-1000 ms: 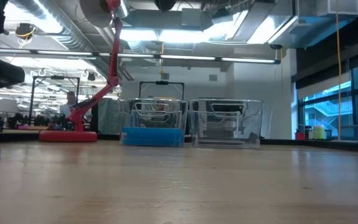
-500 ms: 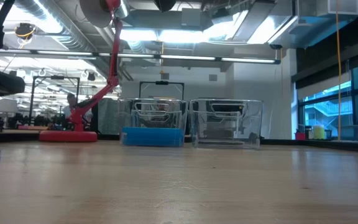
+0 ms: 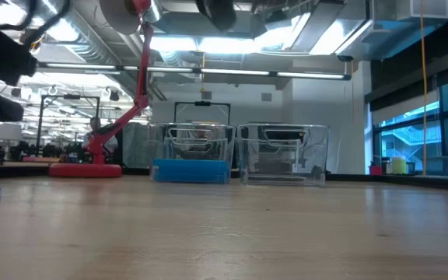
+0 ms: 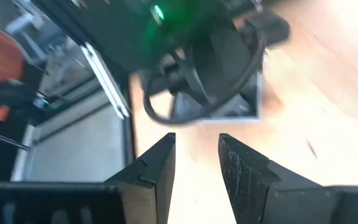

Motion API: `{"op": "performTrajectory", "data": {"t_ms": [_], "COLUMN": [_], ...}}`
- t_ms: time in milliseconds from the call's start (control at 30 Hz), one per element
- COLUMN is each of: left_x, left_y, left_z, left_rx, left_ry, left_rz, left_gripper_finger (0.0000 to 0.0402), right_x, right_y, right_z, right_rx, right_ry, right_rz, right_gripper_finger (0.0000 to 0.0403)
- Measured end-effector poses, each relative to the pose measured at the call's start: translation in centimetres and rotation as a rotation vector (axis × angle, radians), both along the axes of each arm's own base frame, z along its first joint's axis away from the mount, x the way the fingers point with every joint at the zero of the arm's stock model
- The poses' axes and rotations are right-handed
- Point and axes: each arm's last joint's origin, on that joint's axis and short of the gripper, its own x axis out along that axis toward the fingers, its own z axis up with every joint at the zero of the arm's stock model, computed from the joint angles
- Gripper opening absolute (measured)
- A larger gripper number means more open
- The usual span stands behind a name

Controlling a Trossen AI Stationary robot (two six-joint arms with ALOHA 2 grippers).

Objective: Pick & place jewel cases by type
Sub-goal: Put the left black CD case into the right transparent bin

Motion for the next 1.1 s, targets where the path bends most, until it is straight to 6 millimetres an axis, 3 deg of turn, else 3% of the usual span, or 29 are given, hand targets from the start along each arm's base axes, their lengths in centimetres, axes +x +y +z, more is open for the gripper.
{"op": "performTrajectory", "data": {"t_ms": [333,600,767,1100], "left_x": [1.1,3.8,5.2,6.9], "left_y": [1.4,4.1,6.9,11.2], "left_z": [-0.1,0.1,0.1,0.2], "left_rx": [0.037,0.002,0.024,0.015], "left_ry": [-0.034,-0.131,-0.160,-0.210], "left_rz": [0.309,0.432,0.548,0.754], "left_gripper_finger": [0.0276,0.0276,0.0276,0.0276], "right_x": [-0.7,-1.3,-1.7,-1.7], "right_y": [-0.3,-0.4,0.2,0.7], "right_z": [-0.8,-1.5,-1.5,-2.1], "right_rx": [-0.093,-0.128,-0.185,-0.157], "right_ry": [0.109,0.200,0.201,0.137], "right_rz": [0.043,0.059,0.083,-0.166], "right_gripper_finger": [0.0126,0.0126,0.0126,0.0126]}}
